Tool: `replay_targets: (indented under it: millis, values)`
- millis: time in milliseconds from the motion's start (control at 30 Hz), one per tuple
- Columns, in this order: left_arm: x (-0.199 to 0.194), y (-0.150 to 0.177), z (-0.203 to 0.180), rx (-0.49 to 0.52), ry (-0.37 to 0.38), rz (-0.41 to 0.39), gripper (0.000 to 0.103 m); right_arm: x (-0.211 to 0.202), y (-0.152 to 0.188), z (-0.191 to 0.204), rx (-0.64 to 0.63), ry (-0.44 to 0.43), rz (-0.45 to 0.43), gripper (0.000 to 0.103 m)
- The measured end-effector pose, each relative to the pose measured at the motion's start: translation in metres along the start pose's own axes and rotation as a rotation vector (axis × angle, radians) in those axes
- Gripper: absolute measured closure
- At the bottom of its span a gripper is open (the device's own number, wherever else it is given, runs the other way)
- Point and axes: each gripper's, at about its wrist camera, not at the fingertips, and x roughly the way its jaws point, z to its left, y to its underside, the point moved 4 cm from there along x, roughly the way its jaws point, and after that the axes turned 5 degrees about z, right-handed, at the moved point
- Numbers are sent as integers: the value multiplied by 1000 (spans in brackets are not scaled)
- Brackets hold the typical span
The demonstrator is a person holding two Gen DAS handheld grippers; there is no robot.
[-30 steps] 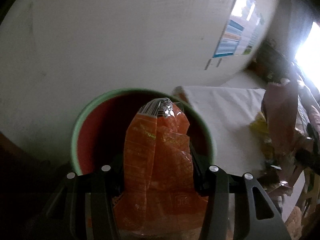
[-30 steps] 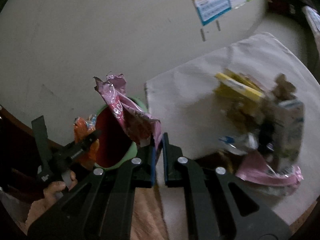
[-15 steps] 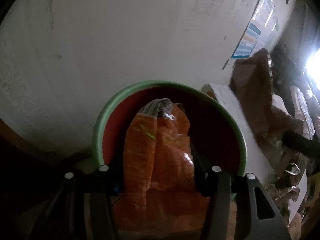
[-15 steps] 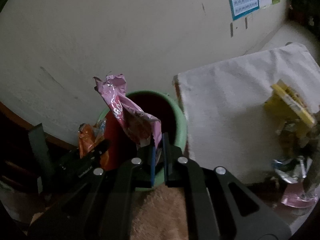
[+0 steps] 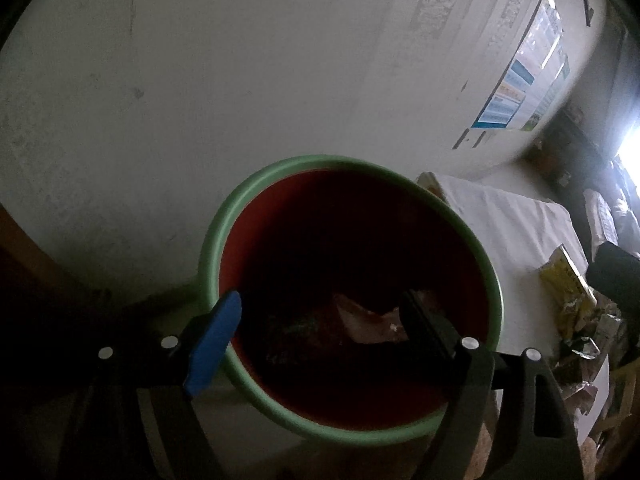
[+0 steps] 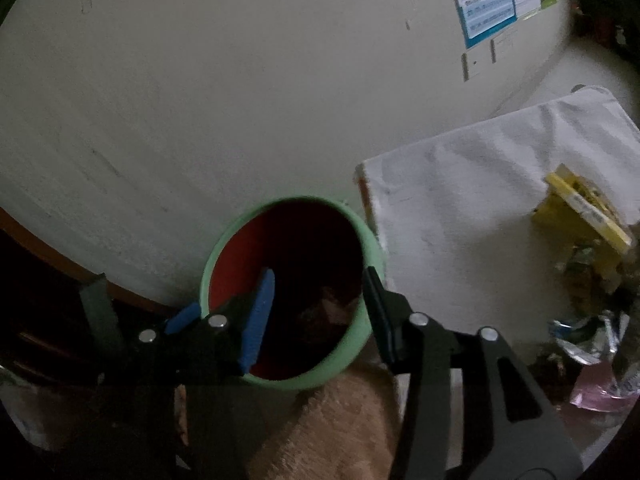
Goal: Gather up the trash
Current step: 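Move both tools back to the trash pile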
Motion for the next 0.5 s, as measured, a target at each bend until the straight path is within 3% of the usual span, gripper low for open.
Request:
replay_targets:
  millis: [200,500]
  values:
    - [-9,-1,-17,63,-19,-19,25,-25,10,-26,13,50,-30,58]
    - [-22,-4,-78,157,21,-39,25,-68,29,-75,53,150,-103,52]
